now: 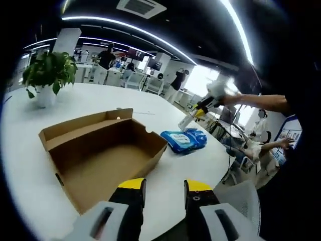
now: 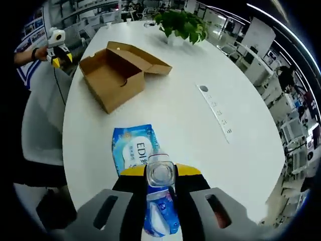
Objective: Operate the shoe box by opening the lid, removing the specified soft item, and placing it in the target area until the item is outside and the box remains undamaged.
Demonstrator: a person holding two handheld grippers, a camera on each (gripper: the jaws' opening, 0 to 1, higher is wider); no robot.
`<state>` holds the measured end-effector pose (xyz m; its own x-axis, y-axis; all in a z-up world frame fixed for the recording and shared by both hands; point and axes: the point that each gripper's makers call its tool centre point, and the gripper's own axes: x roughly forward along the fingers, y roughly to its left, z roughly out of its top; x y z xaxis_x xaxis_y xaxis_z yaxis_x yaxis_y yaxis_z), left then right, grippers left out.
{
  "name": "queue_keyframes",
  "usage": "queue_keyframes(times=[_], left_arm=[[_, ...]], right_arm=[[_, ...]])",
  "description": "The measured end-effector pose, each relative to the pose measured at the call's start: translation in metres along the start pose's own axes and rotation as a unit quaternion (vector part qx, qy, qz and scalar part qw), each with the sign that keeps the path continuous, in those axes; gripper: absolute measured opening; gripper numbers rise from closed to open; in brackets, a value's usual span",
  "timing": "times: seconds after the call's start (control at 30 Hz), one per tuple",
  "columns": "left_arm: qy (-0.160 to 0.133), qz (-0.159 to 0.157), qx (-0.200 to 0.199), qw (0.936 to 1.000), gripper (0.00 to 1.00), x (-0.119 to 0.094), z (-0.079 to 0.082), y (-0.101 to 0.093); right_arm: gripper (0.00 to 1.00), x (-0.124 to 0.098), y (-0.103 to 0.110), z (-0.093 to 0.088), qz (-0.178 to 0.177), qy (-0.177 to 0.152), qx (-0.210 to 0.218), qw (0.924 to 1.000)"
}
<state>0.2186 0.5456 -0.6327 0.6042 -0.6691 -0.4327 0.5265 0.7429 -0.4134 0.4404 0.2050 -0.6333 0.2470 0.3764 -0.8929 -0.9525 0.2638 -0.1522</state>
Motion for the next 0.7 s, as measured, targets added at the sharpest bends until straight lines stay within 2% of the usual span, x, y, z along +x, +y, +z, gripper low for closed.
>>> queue_keyframes(times=[0.1, 0.27, 0.37, 0.7], left_arm=[[-0.001, 0.007, -0.006, 1.0, 0.31, -0.003, -0.002, 0.003], [0.0, 0.019, -0.009, 0.9998, 0.31, -0.01, -0.006, 0.006], [-0.001, 0.026, -0.012, 0.9996, 0.31, -0.013, -0.006, 0.008], [0.003, 0.036, -0.012, 0.9993, 0.3, -0.018, -0.008, 0.006]], right_arm=[[0.17, 0.006, -0.01, -0.009, -0.006, 0.027, -0.024, 0.9993], [0.17, 0.019, -0.017, -0.015, -0.001, 0.048, -0.041, 0.998], [0.17, 0.027, -0.019, -0.024, 0.0, 0.077, -0.07, 0.9945], [0.17, 0.051, -0.026, -0.045, 0.013, 0.12, -0.106, 0.9871]])
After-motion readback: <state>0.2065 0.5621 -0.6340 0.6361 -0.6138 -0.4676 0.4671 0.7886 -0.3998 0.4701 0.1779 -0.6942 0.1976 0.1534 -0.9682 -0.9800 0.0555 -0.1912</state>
